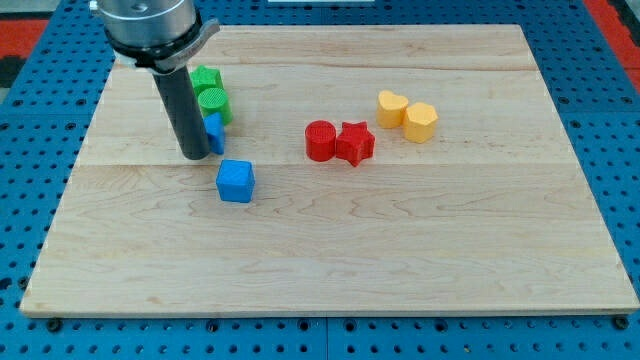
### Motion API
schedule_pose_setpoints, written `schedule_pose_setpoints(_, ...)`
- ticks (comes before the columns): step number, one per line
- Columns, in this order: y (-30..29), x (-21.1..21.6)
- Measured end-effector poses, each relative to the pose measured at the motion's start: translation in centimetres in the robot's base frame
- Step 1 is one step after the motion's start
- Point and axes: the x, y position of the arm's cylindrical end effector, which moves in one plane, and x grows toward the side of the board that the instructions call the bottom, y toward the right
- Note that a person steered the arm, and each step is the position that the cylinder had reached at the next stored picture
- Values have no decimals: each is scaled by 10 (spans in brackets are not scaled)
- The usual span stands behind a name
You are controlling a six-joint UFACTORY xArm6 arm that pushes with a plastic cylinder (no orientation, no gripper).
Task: Nudge the blue triangle left a bit
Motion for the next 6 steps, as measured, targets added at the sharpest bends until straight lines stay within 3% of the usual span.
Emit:
schedule_pose_setpoints(1, -15, 4)
schedule_pose_setpoints(2, 40, 41)
schedule_pose_setpoints(3, 61, 34)
schedule_pose_setpoints(5, 28, 22)
schedule_pose_setpoints(6, 55, 15)
